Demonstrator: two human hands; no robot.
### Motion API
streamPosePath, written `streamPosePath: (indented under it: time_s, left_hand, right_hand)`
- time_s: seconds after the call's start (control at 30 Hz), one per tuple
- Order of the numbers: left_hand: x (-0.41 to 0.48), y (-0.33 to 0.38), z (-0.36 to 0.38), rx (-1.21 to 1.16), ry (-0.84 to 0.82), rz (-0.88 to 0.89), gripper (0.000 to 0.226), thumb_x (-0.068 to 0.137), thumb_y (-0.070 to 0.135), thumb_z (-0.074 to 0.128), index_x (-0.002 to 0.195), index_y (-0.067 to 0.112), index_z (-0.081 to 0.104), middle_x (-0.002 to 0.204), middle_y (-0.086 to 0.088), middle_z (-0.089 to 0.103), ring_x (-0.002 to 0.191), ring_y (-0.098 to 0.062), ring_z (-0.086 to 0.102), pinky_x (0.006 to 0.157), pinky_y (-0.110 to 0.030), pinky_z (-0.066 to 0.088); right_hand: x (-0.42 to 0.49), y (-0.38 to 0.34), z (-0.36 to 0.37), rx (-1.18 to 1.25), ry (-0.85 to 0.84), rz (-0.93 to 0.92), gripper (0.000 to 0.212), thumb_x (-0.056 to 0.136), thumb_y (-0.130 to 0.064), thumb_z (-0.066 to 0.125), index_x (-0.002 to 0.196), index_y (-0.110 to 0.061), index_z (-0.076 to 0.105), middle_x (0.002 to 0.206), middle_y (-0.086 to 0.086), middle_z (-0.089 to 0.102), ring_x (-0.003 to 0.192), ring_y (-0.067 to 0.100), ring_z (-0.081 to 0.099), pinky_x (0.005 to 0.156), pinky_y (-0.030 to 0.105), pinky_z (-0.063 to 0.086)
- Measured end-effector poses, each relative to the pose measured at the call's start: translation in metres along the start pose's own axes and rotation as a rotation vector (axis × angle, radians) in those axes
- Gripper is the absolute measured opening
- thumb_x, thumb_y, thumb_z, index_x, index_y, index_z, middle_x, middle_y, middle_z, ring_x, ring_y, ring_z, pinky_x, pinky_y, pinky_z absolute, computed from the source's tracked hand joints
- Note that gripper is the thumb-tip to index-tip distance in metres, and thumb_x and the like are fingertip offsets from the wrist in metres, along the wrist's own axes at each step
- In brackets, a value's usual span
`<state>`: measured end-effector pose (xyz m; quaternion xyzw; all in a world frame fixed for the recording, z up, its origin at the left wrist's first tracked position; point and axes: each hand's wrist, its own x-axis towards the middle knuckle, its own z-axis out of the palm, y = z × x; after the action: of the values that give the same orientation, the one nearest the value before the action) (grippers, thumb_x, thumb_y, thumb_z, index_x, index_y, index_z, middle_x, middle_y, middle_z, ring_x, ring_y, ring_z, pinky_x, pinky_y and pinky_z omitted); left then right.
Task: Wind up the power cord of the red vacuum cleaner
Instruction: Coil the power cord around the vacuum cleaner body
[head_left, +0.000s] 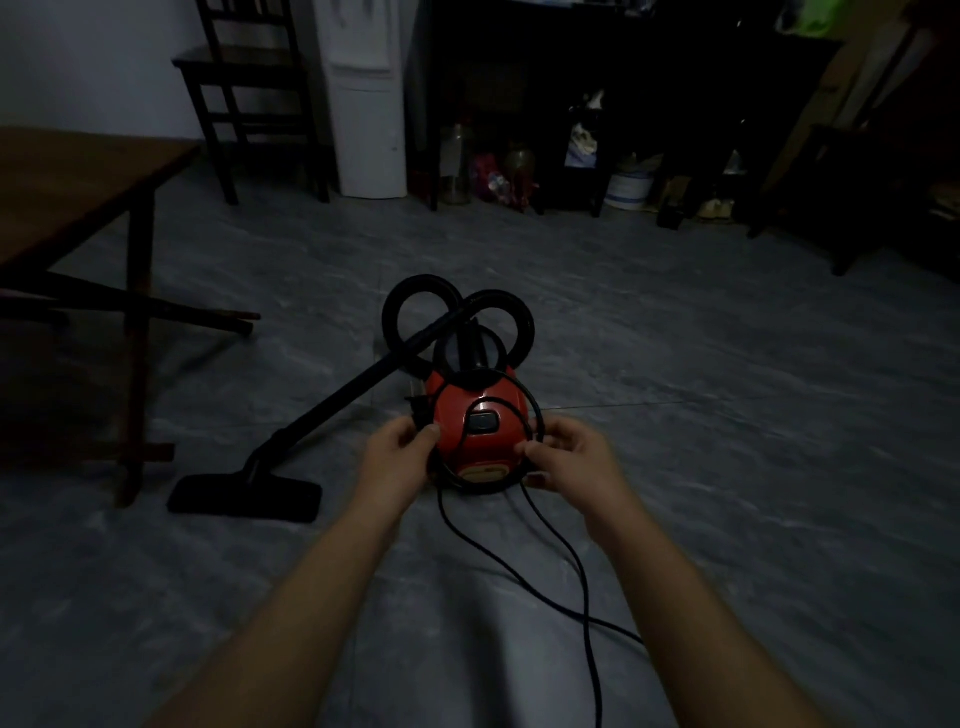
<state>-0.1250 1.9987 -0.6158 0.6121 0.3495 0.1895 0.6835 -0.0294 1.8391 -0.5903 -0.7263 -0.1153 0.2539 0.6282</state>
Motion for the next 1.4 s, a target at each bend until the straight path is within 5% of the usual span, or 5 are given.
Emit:
streamPosePath:
  time_s: [0.27,0.53,0.87,1.1,1.4]
  left_hand:
    - [-0.003,0.005,0.0,0.103,-0.142,0.2,0.019,0.094,0.012,0.063,0.103,0.027,0.07,0.102,0.009,0.072,0.093,0.0,0.066,0.07,-0.004,0.046]
    - [-0.003,0.006,0.007,-0.01,-0.301,0.176,0.021,0.097,0.01,0.058,0.116,0.014,0.067,0.1,-0.012,0.076,0.096,-0.016,0.072,0.079,-0.022,0.055]
    - [0.003,0.006,-0.004,0.076,-0.22,0.131,0.016,0.088,0.005,0.069,0.097,0.017,0.076,0.096,-0.006,0.077,0.091,-0.016,0.073,0.072,-0.017,0.054]
    - [0.002,0.011,-0.01,0.197,-0.286,0.14,0.017,0.089,0.004,0.067,0.103,0.01,0.074,0.097,-0.013,0.076,0.087,-0.015,0.072,0.074,-0.015,0.055]
    - [0.004,0.01,-0.017,0.352,-0.37,0.124,0.016,0.086,0.007,0.071,0.1,0.013,0.077,0.094,-0.007,0.076,0.088,-0.012,0.07,0.089,-0.03,0.056]
  right_hand:
    - [0.0,-0.001,-0.019,-0.117,-0.008,-0.018,0.021,0.095,0.006,0.053,0.097,-0.012,0.063,0.094,0.008,0.068,0.082,0.015,0.067,0.065,0.025,0.056]
    - [0.003,0.002,-0.025,-0.068,0.092,-0.018,0.026,0.095,0.008,0.052,0.09,-0.015,0.065,0.086,0.005,0.068,0.08,0.015,0.068,0.06,0.024,0.058]
    - [0.011,0.011,-0.019,-0.129,0.077,0.029,0.011,0.09,0.002,0.063,0.099,-0.005,0.065,0.093,0.014,0.068,0.081,0.02,0.066,0.067,0.028,0.056]
    - [0.013,0.013,-0.017,-0.462,0.163,-0.168,0.039,0.093,-0.016,0.065,0.13,-0.025,0.06,0.104,-0.008,0.064,0.09,0.005,0.063,0.082,0.029,0.056]
    - [0.01,0.01,-0.015,-0.587,0.045,-0.338,0.043,0.088,-0.027,0.072,0.13,-0.026,0.062,0.115,-0.015,0.064,0.099,-0.001,0.059,0.082,0.02,0.049]
